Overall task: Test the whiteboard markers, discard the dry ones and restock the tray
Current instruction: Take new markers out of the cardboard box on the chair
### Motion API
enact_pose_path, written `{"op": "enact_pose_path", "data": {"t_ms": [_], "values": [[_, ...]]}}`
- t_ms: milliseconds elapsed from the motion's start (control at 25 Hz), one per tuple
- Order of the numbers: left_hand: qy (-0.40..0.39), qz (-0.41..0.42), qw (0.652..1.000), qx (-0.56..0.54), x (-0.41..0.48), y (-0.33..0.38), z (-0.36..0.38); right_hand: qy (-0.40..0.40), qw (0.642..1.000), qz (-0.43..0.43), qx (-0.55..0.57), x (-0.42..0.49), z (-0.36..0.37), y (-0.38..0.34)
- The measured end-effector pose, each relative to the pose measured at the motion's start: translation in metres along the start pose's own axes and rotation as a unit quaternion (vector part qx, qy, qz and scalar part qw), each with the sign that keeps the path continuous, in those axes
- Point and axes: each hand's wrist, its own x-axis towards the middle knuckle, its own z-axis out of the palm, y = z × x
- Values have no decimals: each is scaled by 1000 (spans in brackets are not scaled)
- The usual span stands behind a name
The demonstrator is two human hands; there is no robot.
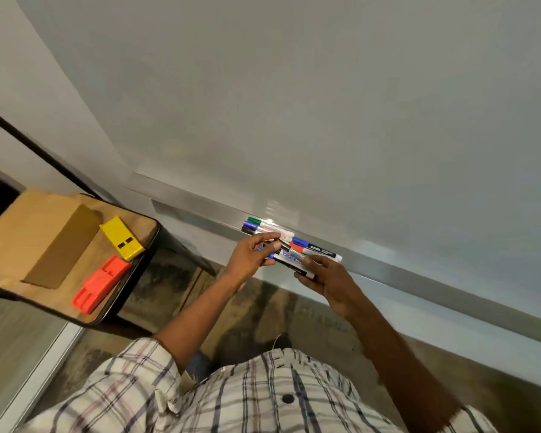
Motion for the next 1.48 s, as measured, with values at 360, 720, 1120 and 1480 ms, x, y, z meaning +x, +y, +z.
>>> {"op": "enact_pose_path", "data": {"t_ms": [360, 720, 1120, 1480], "values": [[79, -31, 992, -95, 4, -19, 72, 30, 998, -39, -43, 9, -96, -23], [118, -92, 983, -103, 1, -32, 55, 137, 988, -50, 44, 46, -97, -12], [80, -105, 987, -95, -6, -46, 43, 238, 959, -87, -125, 58, -81, -8], [38, -81, 991, -101, 11, -32, 79, 143, 989, -30, 8, -3, -75, 16]]}}
